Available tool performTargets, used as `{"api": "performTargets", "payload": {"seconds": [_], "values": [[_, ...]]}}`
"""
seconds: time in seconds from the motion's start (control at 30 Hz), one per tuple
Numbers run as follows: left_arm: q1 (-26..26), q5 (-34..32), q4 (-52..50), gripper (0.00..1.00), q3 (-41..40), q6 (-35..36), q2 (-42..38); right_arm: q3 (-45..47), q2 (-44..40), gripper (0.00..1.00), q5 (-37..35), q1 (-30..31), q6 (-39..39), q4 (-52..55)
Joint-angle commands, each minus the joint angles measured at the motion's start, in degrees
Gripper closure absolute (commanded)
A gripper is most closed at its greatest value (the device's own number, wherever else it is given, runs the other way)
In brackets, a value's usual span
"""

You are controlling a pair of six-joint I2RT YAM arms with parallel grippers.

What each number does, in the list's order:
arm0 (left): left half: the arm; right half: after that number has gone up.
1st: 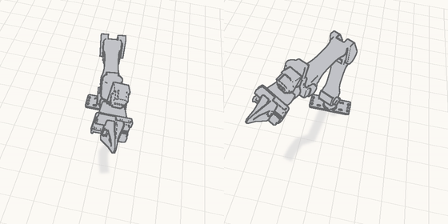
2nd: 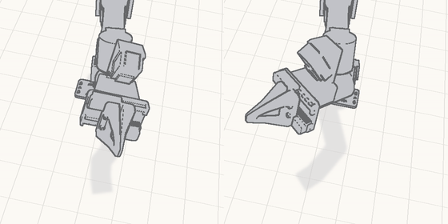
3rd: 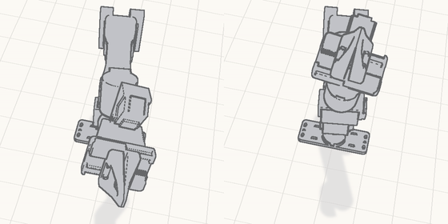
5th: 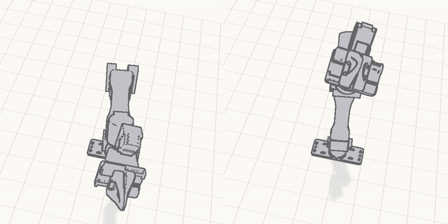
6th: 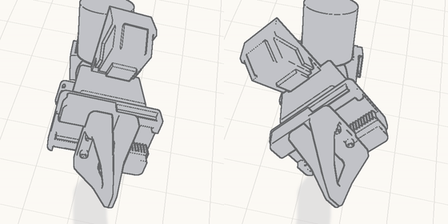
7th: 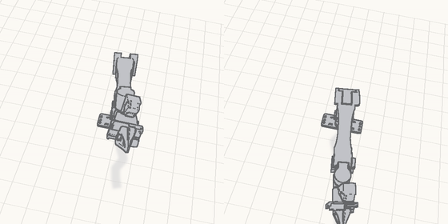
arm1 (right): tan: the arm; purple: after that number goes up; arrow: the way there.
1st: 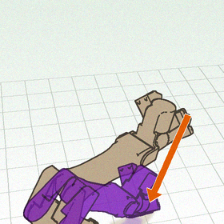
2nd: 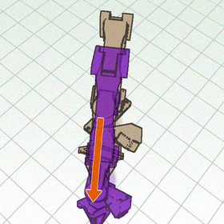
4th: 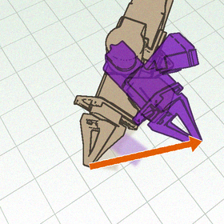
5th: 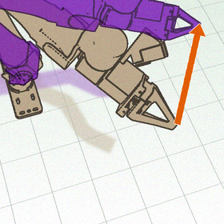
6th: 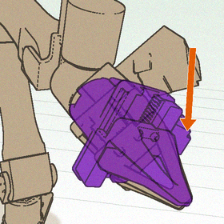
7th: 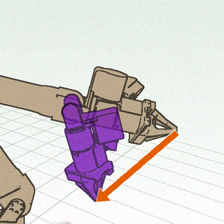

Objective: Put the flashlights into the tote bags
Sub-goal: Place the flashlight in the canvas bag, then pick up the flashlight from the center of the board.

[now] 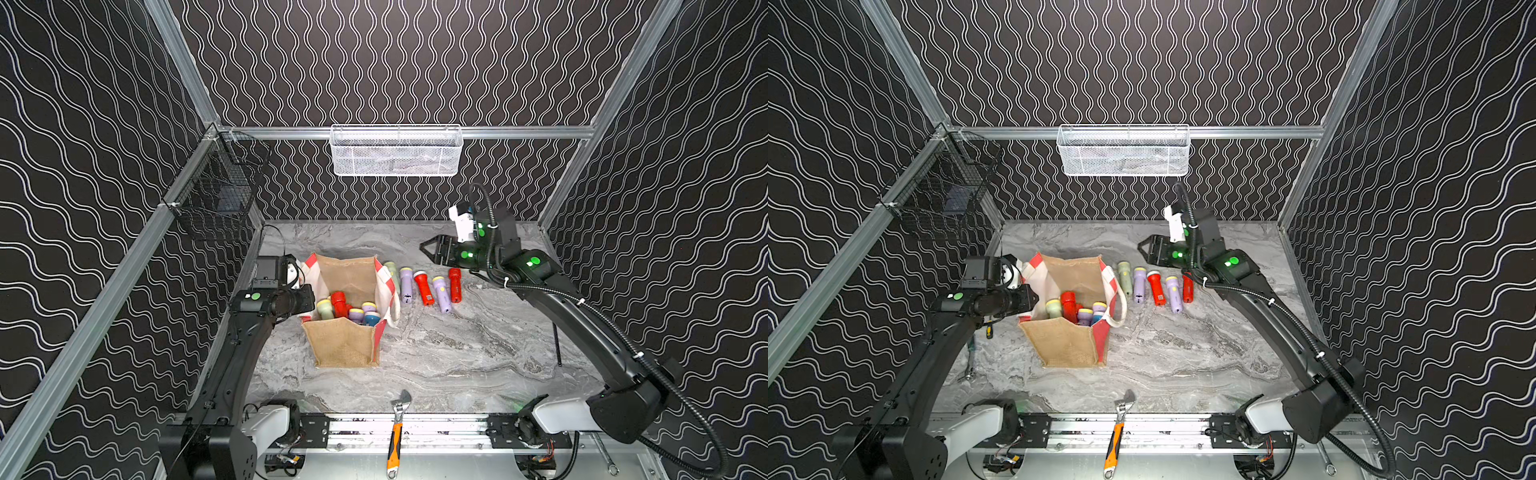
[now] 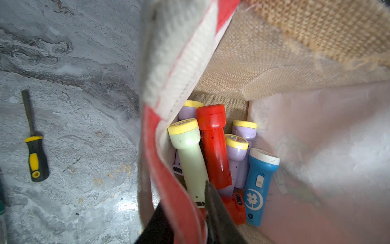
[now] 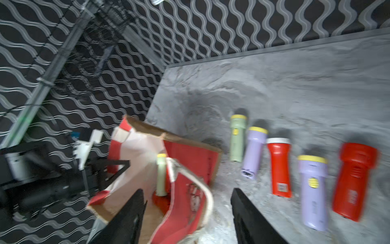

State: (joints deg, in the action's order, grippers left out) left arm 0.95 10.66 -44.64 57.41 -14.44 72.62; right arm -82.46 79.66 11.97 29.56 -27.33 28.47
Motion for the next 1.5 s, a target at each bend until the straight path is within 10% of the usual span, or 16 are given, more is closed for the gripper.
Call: {"api": "performTargets", "payload": {"seconds": [0.0, 0.4, 1.47], "values": [[-0.15, -0.98, 0.62, 0.73, 0.42, 0.73, 0.32, 2.61, -0.67, 0.33, -4.83, -3.63, 1.14, -0.1], [-0.21, -1.75, 0.6, 0.73, 0.6, 0.9, 0.68, 7.02, 11.73, 0.36, -10.39, -14.5, 3.19, 3.28], [-0.91, -1.76, 0.46, 0.73, 0.69, 1.43, 1.45, 4.77, 32.48, 0.35, -12.7, -12.65, 6.41, 4.64]]}}
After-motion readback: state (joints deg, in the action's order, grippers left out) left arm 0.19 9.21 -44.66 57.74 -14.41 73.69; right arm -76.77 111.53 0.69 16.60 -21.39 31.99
